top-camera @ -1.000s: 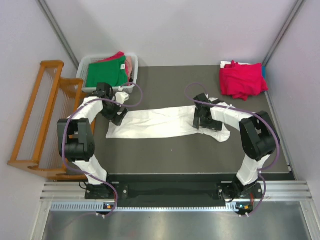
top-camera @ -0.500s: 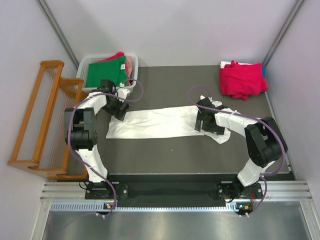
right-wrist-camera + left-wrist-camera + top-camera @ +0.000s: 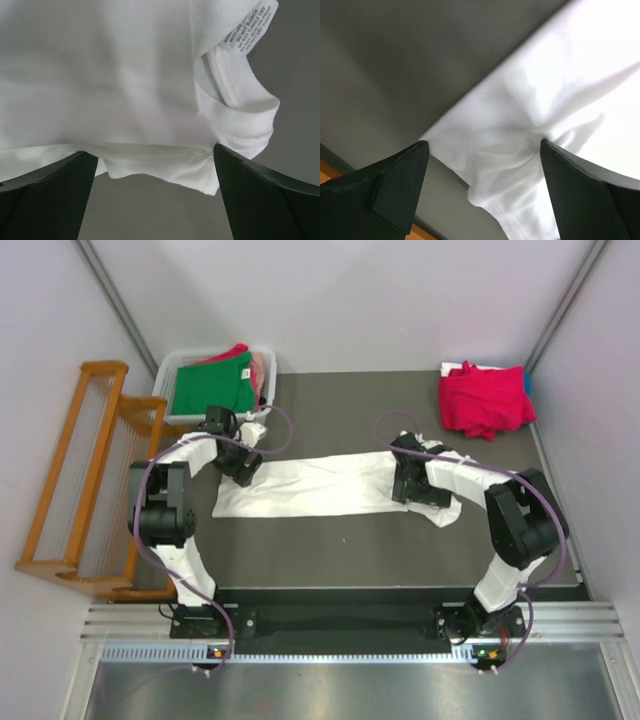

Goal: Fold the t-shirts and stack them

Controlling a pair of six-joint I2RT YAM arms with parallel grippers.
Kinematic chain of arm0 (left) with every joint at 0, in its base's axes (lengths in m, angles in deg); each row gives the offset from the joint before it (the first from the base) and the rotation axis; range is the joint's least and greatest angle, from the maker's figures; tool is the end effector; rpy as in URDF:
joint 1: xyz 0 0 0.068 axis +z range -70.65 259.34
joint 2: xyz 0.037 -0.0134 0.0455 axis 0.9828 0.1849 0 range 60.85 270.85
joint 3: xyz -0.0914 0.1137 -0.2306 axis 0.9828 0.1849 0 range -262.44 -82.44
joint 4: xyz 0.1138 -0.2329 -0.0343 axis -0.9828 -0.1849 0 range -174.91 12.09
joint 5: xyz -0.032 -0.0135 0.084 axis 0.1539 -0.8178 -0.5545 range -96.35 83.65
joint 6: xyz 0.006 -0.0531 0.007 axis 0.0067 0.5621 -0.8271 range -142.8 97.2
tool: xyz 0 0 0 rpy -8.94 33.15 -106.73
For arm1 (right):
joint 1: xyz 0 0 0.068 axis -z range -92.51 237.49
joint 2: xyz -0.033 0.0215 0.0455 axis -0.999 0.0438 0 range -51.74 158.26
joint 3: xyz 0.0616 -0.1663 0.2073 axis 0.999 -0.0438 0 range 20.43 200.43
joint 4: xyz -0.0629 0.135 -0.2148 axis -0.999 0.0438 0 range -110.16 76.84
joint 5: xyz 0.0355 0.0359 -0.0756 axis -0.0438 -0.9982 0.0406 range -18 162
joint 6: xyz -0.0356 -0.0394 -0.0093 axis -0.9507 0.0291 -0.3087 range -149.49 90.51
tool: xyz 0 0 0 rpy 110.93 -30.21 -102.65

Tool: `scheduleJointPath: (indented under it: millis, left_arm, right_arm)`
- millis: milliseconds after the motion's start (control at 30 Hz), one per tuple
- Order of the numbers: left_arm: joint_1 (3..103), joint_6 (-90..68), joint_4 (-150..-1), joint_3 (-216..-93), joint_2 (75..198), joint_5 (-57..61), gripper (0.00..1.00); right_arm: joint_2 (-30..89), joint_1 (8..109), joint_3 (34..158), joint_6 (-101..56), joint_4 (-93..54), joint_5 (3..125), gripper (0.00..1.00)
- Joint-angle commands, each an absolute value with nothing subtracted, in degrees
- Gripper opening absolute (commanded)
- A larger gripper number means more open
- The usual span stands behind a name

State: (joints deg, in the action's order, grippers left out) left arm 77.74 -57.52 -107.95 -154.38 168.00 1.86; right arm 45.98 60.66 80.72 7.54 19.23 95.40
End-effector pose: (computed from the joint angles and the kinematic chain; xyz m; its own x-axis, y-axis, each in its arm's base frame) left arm 0.3781 -0.0158 0.1744 -0.6963 0.5835 -0.4180 0.5889 0.7973 0.1320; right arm 0.2837 0.1276 0.1700 -0.8944 0.1671 -0.4149 0.2571 0.9511 -0.1713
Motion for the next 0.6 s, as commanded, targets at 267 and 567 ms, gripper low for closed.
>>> scheduleJointPath:
  millis: [267,567]
  left_arm:
    - [76.2,-62.3,-119.7,-152.6,158.1,4.6,0.98]
    - [75.7,-61.9,-119.3,-151.3,157.8,4.0,0.98]
  right_arm:
    - [58.3,63.8,93.7,5.1,21.0,98.6,1.00]
    - [55.4,64.7,88.8,5.3,19.1,96.5,1.00]
